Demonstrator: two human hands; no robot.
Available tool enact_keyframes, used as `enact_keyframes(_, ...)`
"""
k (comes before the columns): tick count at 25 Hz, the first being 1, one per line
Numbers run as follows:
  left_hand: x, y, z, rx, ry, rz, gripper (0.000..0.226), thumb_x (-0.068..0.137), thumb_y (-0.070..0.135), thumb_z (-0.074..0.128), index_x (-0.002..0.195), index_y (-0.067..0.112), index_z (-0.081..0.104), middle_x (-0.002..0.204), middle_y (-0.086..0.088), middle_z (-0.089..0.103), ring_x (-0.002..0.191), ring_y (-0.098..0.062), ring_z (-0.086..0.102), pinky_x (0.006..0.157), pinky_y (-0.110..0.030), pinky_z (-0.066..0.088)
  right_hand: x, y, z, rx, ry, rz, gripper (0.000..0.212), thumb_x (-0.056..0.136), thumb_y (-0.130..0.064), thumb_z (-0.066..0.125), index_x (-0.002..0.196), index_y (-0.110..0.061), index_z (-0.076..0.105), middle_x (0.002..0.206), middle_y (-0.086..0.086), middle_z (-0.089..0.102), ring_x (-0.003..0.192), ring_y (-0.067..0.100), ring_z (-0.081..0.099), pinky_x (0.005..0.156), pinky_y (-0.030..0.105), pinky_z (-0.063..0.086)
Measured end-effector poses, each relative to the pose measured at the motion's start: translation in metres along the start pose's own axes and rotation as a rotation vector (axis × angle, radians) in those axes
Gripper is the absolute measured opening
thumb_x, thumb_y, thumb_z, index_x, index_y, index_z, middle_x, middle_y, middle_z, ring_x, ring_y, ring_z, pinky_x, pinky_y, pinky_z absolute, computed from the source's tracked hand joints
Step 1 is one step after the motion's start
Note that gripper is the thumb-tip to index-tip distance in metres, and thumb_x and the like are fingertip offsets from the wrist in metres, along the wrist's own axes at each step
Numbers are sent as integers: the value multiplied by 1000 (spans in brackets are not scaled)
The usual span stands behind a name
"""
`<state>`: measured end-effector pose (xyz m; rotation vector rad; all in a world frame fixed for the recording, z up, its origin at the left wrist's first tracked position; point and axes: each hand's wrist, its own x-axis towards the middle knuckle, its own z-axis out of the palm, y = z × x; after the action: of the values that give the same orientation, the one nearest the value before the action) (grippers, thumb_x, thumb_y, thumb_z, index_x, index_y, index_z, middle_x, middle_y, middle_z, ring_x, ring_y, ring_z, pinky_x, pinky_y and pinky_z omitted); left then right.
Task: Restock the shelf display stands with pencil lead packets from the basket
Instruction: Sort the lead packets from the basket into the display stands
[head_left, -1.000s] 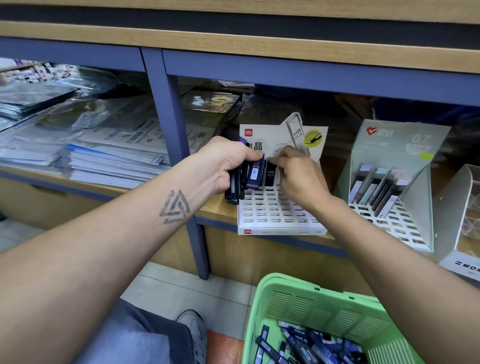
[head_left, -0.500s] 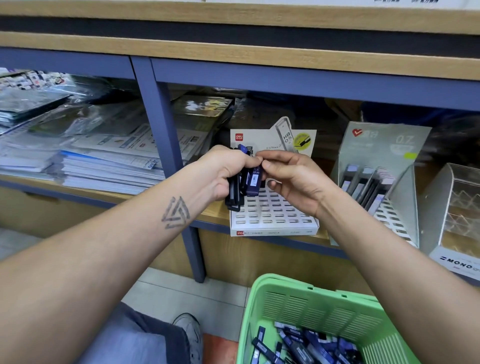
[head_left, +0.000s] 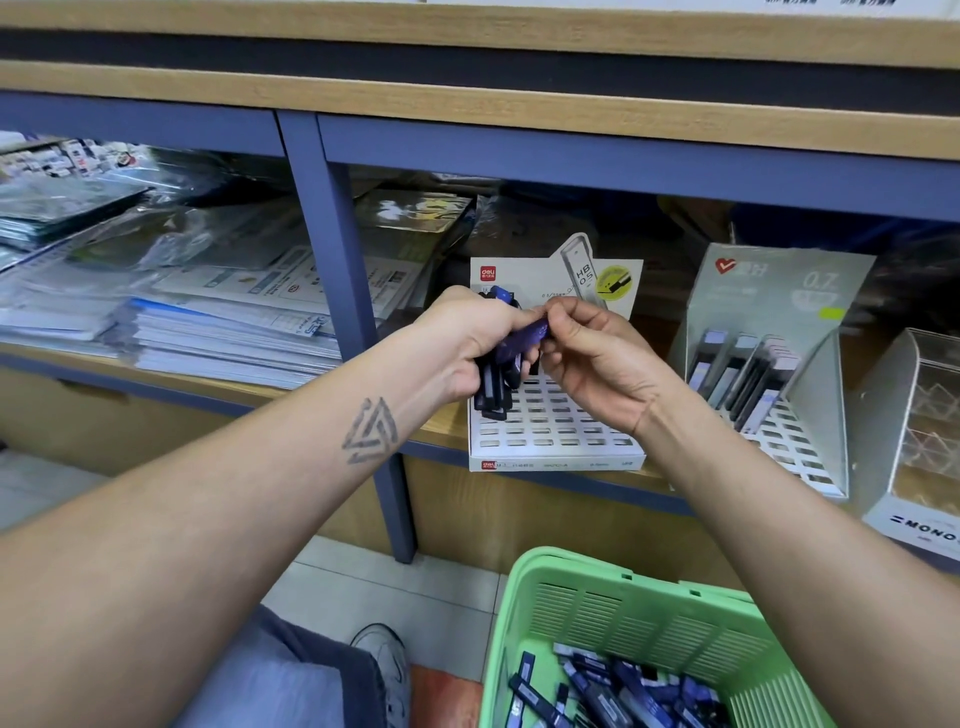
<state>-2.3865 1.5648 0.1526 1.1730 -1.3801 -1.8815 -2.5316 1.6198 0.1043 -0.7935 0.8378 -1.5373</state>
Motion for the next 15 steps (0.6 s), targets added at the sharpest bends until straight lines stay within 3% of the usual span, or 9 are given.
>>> enact_keyframes(3,1,3,-7,193,140,89,10,88,3,72,88,-1,63,67,-17,62,49,-24,57,47,-32,50,5,-3,-3,-78,131,9,12,84,-9,70,95,-5,69,74,5,66,56,7,53,51,14,49)
enact_keyframes(7,4,8,-19,228,187,89,6,95,1,62,93,-2,57,63,-15,55,43,-21,51,41,-25,44,13,-7,-9,-450,241,-24,13,92,4,65,103,1,72,78,10,68,57,10,56,56,17,52)
enact_keyframes(11,4,13,-21,136,131,39,10,98,7,61,100,-2,58,64,-15,57,40,-18,55,42,-25,49,22,-8,-5,-997,246,-244,20,93,4,65,108,-7,73,86,2,68,63,2,63,64,20,54)
enact_keyframes(15,6,12,-22,72,103,-14,10,98,9,62,96,0,57,69,-15,58,40,-18,59,41,-24,51,30,1,1,-1295,215,-437,16,91,-6,70,99,-19,68,87,-6,66,81,16,66,77,37,59)
